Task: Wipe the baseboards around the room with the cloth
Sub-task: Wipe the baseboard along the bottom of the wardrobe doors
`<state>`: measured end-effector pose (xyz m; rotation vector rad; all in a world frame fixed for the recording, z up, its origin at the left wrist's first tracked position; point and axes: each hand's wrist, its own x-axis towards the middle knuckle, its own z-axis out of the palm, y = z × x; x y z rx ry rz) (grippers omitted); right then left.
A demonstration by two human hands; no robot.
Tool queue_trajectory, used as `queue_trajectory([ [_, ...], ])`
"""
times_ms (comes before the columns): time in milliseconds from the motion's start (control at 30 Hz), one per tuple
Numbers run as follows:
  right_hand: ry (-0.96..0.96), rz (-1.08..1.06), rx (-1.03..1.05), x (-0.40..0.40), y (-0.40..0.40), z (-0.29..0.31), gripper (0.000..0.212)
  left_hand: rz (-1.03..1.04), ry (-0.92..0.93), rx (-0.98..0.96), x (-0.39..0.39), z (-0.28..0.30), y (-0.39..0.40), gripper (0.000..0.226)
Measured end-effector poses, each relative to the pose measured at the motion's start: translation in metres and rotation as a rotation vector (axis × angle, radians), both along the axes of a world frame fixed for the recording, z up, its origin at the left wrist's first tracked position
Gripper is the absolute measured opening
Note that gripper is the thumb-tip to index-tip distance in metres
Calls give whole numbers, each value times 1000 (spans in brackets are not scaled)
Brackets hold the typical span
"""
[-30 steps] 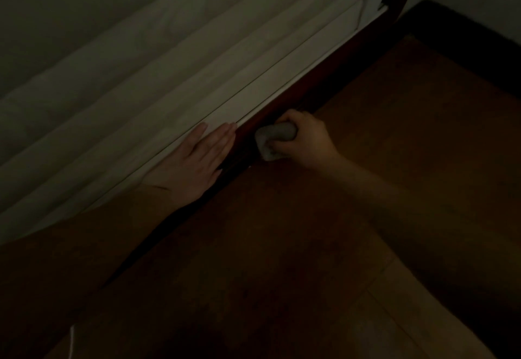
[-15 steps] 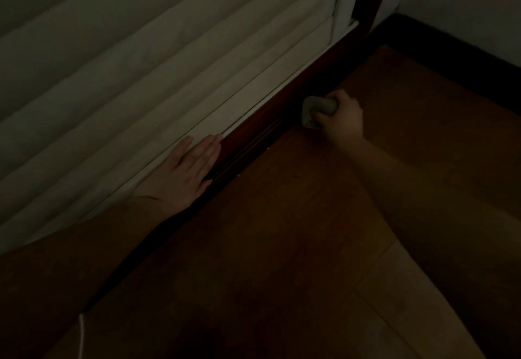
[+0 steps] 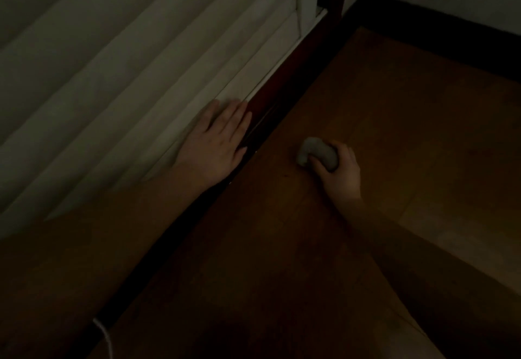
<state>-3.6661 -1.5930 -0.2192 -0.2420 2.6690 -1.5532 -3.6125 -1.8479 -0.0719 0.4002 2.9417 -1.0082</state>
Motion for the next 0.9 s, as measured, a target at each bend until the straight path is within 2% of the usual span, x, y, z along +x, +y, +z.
queue_trajectory([
  [133, -15, 21, 16, -4, -5, 1, 48, 27, -90, -3, -22, 20, 4, 70],
  [300, -36, 31, 37, -4, -5, -1, 48, -10, -188, -221, -30, 27, -8, 69],
  [433, -31, 30, 63, -6, -6, -2, 48, -57, -228, -315, -26, 25, -17, 68],
  [667, -100, 89, 60, -12, 1, 4, 50, -96, -255, -337, -29, 38, -10, 71],
  [900, -206, 237, 97, -25, 7, 4, 57, -97, -309, -380, -77, 36, 10, 77],
])
